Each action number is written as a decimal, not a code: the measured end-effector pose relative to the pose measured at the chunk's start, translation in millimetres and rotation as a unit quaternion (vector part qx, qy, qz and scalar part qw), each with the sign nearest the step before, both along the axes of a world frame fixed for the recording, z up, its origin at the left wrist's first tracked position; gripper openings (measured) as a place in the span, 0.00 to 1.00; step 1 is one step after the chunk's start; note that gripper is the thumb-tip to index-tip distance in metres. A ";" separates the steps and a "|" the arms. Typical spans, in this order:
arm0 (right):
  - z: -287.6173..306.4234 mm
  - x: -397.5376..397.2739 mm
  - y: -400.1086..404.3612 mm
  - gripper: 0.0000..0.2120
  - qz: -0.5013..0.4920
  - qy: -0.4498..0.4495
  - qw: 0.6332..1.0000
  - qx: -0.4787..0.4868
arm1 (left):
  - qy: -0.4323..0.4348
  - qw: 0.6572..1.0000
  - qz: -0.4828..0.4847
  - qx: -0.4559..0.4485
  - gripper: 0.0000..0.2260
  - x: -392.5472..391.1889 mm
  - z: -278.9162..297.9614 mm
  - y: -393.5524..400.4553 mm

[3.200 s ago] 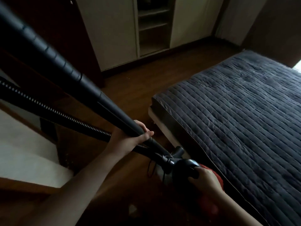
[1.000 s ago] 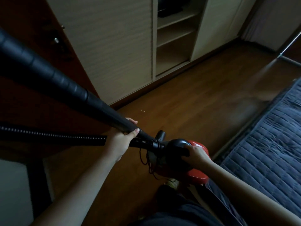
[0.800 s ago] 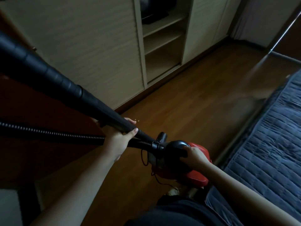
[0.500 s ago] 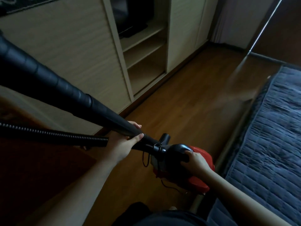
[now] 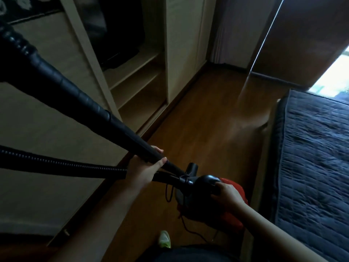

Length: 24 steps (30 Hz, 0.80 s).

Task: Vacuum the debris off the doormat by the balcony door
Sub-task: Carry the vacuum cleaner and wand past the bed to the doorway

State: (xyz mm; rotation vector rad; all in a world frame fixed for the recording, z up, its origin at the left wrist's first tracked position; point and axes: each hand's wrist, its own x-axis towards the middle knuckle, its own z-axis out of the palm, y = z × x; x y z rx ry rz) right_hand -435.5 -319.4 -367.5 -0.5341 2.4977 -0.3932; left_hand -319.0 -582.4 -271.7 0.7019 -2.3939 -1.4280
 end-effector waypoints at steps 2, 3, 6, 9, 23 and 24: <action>4.6 -21.6 -13.6 0.12 -0.015 0.008 1.000 -0.008 | 0.000 1.000 -0.028 -0.014 0.10 -29.2 2.7 -23.0; 8.8 -31.6 -18.2 0.12 -0.023 0.013 1.000 -0.012 | 0.003 0.999 -0.044 -0.019 0.10 -44.4 4.1 -32.1; 16.7 -63.9 -26.8 0.14 -0.045 0.032 0.998 -0.017 | 0.024 0.996 -0.085 -0.018 0.10 -90.0 9.3 -45.9; 19.2 -100.3 -31.6 0.15 -0.067 0.038 0.997 -0.014 | 0.025 0.991 -0.125 -0.036 0.10 -139.4 5.8 -55.2; -13.2 -314.3 -0.8 0.13 -0.119 -0.039 0.992 0.032 | -0.023 0.975 -0.207 -0.081 0.08 -402.3 -9.8 -40.0; -12.7 -332.3 1.6 0.14 -0.124 -0.036 0.991 0.031 | -0.015 0.974 -0.210 -0.081 0.08 -420.8 -8.3 -37.8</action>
